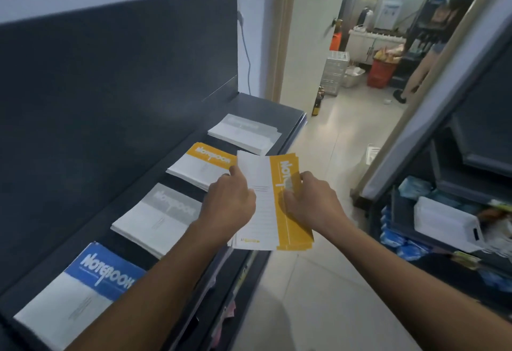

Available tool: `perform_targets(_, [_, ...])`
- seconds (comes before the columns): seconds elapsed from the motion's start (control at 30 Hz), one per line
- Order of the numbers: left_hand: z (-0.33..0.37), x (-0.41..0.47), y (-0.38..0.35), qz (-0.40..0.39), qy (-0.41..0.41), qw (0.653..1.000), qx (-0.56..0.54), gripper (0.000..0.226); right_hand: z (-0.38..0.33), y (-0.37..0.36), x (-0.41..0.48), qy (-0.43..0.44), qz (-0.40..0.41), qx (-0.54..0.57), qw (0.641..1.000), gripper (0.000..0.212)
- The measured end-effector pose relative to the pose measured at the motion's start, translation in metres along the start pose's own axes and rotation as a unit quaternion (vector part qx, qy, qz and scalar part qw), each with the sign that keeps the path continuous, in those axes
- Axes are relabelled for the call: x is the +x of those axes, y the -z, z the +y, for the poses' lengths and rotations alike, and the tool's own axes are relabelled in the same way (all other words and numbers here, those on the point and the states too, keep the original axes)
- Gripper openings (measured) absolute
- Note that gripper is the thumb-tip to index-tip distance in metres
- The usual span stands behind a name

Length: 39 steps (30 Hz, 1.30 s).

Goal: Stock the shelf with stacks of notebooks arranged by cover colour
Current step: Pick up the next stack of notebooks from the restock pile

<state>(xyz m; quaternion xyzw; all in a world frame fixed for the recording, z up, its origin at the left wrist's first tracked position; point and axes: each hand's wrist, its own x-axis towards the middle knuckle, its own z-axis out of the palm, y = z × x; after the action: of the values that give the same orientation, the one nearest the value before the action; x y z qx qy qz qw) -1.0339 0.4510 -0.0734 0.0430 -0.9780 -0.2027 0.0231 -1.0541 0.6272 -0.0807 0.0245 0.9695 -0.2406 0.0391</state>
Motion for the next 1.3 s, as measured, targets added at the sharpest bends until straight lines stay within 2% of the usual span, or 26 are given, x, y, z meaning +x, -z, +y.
perform_targets(0.17, [0.047, 0.061, -0.024, -0.011, -0.005, 1.0, 0.016, 0.038, 0.039, 0.02, 0.065, -0.014, 0.0, 0.009, 1.0, 0.039])
perform_targets(0.37, [0.118, 0.148, -0.05, 0.003, 0.004, 0.999, 0.033, 0.037, 0.092, 0.056, 0.163, 0.011, 0.016, 0.008, 1.0, 0.026])
perform_targets(0.6, [0.166, 0.229, -0.08, 0.022, 0.05, 0.998, 0.031, 0.041, 0.129, 0.08, 0.267, 0.037, -0.02, 0.014, 0.999, 0.037])
perform_targets(0.87, [0.173, 0.302, -0.096, 0.02, 0.109, 0.993, 0.037, 0.037, 0.129, 0.077, 0.362, 0.078, -0.061, 0.019, 0.995, 0.044])
perform_targets(0.97, [0.168, 0.335, -0.099, 0.023, 0.137, 0.99, 0.037, 0.029, 0.122, 0.07, 0.4, 0.09, -0.073, 0.021, 0.993, 0.042])
perform_targets(1.07, [0.16, 0.366, -0.1, 0.032, 0.161, 0.986, 0.023, 0.02, 0.11, 0.066, 0.438, 0.108, -0.082, 0.01, 0.991, 0.039])
perform_targets(1.3, [0.132, 0.425, -0.103, 0.058, 0.233, 0.97, -0.023, 0.013, 0.068, 0.049, 0.524, 0.18, -0.111, -0.013, 0.977, 0.04])
